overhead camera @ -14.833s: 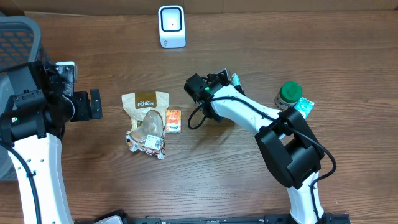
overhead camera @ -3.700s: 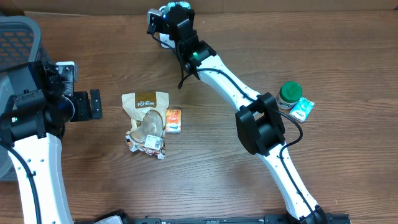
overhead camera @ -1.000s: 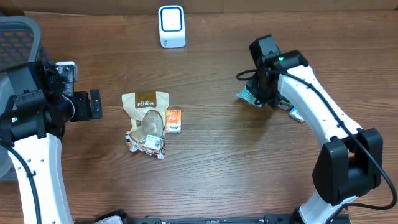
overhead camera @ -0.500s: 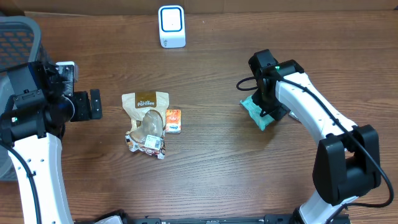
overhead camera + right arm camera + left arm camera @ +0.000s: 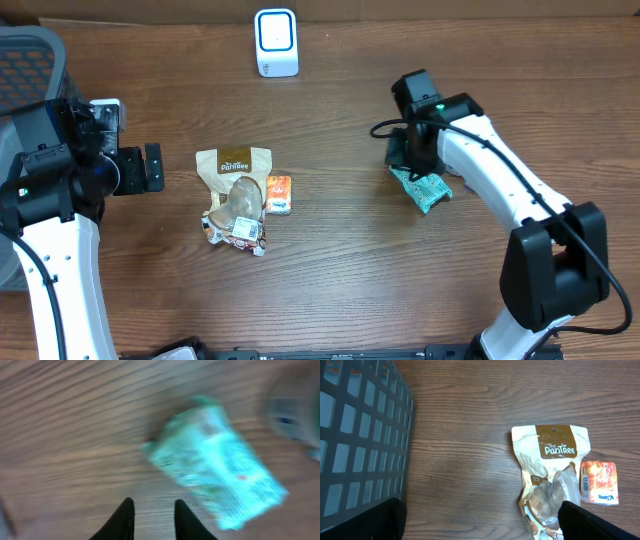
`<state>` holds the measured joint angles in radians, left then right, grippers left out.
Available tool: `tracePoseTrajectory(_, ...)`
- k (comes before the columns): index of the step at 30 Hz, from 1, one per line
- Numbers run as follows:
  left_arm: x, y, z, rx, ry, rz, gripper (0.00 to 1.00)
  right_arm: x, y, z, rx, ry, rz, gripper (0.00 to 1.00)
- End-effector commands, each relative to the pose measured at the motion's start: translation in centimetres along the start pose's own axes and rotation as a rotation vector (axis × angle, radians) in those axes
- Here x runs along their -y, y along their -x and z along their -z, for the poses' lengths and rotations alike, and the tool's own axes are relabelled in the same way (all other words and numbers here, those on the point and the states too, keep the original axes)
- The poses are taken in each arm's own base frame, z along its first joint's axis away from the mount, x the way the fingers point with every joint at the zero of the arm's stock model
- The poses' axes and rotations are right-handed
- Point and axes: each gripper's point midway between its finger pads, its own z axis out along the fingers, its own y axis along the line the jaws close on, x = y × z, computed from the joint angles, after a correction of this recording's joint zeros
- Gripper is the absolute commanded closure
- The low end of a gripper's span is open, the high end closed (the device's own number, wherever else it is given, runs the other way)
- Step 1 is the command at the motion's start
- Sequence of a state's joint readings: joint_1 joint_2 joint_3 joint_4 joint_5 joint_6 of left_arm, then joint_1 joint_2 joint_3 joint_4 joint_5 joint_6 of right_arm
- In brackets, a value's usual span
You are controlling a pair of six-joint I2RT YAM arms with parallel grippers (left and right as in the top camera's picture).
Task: Scan the item barcode
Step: 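Release the pack and reach the right gripper toward the orange Kleenex box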
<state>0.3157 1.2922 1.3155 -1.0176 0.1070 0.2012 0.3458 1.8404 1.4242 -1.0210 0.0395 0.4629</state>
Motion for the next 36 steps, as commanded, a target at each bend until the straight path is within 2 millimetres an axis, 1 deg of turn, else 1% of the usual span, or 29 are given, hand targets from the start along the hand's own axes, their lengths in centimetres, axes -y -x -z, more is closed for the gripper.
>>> tracePoseTrajectory(1,-0.1,0.4,0.3,0.012,0.006,0.014,0.00,-2.5,-1.9,-0.8,-0.042,0.090,0.227,0.81)
tracePoseTrajectory(4,-0.1,0.4,0.3,0.012,0.006,0.014,0.00,-2.4,-2.6,-2.5,-0.045,0.065,0.280,0.82)
tracePoseTrajectory(8,-0.1,0.4,0.3,0.012,0.006,0.014,0.00,-0.7,-2.7,-4.3,-0.028,-0.021,0.288,0.82)
tracePoseTrajectory(10,-0.1,0.4,0.3,0.012,0.006,0.014,0.00,0.2,-2.7,-4.9,-0.016,-0.056,0.284,0.82)
tracePoseTrajectory(13,-0.1,0.4,0.3,0.012,0.006,0.014,0.00,1.0,-2.8,-5.8,-0.002,-0.083,0.285,0.82)
tracePoseTrajectory(19,-0.1,0.4,0.3,0.012,0.006,0.014,0.01,1.4,-3.4,-7.2,0.007,-0.079,0.364,0.82)
tracePoseTrajectory(21,-0.1,0.4,0.3,0.013,0.006,0.013,0.00,2.0,-3.5,-7.5,0.020,-0.108,0.366,0.82)
tracePoseTrajectory(24,-0.1,0.4,0.3,0.012,0.006,0.014,0.00,2.8,-3.2,-7.6,0.034,-0.151,0.363,0.82)
tracePoseTrajectory(27,-0.1,0.4,0.3,0.012,0.006,0.014,0.00,3.9,-2.5,-7.5,0.056,-0.198,0.344,0.82)
tracePoseTrajectory(31,-0.1,0.4,0.3,0.012,0.006,0.014,0.00,5.0,-1.7,-7.5,0.065,-0.201,0.302,0.82)
tracePoseTrajectory(34,-0.1,0.4,0.3,0.012,0.006,0.014,0.00,5.5,-1.2,-7.5,0.070,-0.194,0.280,0.82)
tracePoseTrajectory(36,-0.1,0.4,0.3,0.012,0.006,0.014,0.01,5.3,-1.0,-7.5,0.069,-0.166,0.268,0.82)
